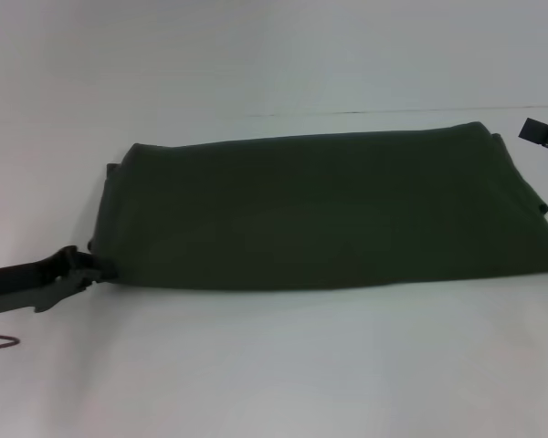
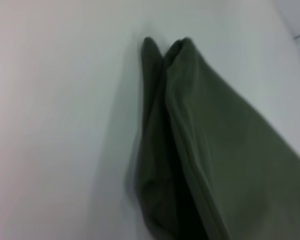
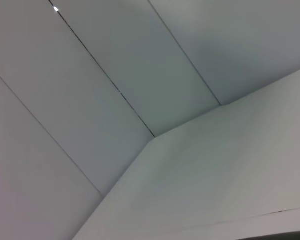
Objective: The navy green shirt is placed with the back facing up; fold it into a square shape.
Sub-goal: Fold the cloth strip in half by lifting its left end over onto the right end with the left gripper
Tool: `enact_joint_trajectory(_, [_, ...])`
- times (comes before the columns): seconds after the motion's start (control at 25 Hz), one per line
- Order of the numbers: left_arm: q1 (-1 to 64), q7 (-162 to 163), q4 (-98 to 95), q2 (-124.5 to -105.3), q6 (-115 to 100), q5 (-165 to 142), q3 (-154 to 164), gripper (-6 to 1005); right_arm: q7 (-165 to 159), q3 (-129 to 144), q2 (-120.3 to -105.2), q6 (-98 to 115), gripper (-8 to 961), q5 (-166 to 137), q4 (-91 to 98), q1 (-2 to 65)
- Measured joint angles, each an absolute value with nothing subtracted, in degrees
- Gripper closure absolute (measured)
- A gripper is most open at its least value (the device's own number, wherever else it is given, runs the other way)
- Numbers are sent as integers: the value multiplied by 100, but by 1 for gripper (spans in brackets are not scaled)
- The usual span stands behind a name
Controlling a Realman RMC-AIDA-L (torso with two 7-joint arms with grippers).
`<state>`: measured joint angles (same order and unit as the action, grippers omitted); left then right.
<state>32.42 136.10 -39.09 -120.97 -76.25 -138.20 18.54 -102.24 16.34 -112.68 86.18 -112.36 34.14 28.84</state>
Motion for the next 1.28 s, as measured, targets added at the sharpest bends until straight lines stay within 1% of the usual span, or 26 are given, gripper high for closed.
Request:
enact_joint_trajectory(0.16, [3011, 13223, -3914, -12091, -7862, -13613, 1323, 968, -10212, 1641, -11333, 8617, 134, -11150, 3385, 2883])
enact_joint_trajectory(0.56, [2444, 12767, -4355, -11967, -8000, -13589, 474, 968, -10163, 1643, -11550, 8559, 135, -11104, 3350, 2993])
enact_joint_trajectory(0.92, [1949, 12676, -4794, -11832, -7919, -13644, -34, 967, -10144, 1693, -11644, 8370, 136, -11110, 3337, 3161])
enact_joint_trajectory(1.12, [1929, 12710, -4910, -11795, -8183, -13575, -110, 967, -10140, 1697, -11646, 8343, 137, -11116, 3337, 3200])
enact_joint_trajectory(1.28, [2238, 12513, -4690, -11744, -9317, -12870, 3, 967, -10116, 1696, -11644, 8375, 137, -11108, 3338, 3148])
